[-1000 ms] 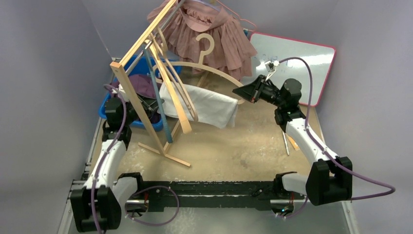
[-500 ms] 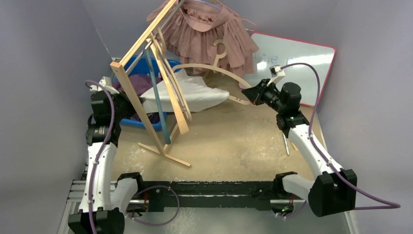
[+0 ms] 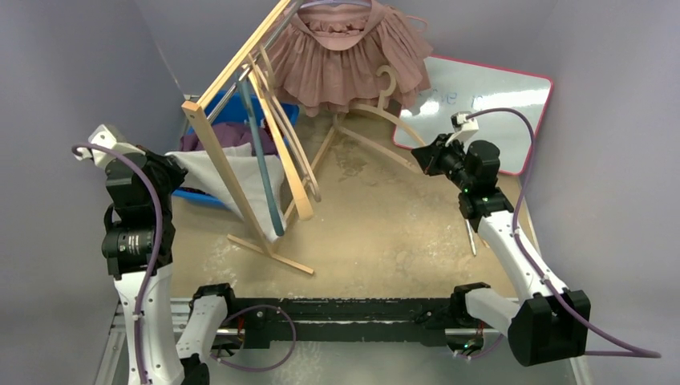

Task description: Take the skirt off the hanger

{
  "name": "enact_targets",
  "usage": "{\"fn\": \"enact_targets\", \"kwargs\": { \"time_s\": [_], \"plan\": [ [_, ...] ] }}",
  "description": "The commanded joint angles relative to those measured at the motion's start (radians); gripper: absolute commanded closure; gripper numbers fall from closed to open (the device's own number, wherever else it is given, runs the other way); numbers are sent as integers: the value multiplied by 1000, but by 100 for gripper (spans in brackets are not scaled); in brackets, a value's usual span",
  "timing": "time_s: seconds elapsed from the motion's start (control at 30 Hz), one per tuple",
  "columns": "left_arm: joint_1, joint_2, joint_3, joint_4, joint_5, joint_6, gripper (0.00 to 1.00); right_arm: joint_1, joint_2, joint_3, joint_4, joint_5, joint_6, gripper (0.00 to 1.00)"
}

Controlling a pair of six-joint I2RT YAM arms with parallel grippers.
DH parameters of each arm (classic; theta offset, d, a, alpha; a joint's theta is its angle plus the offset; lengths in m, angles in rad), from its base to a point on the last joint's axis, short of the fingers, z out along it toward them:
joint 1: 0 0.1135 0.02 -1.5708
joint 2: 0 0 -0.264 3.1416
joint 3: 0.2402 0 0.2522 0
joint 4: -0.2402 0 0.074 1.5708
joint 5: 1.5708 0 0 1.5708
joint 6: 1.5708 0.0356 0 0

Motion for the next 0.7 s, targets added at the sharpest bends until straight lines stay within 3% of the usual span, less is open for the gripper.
{"fn": "enact_targets", "kwargs": {
  "time_s": [0.0, 0.37, 0.67],
  "plan": [
    [3, 4, 77, -17, -141, 69, 100, -1, -21, 23, 27, -17, -27, 100],
    [0, 86, 162, 153, 15, 59, 100, -1, -40, 40, 23, -80, -25, 100],
    [1, 199, 113, 418, 127, -131, 100, -1, -84, 49, -5, -79, -34, 100]
  ]
}}
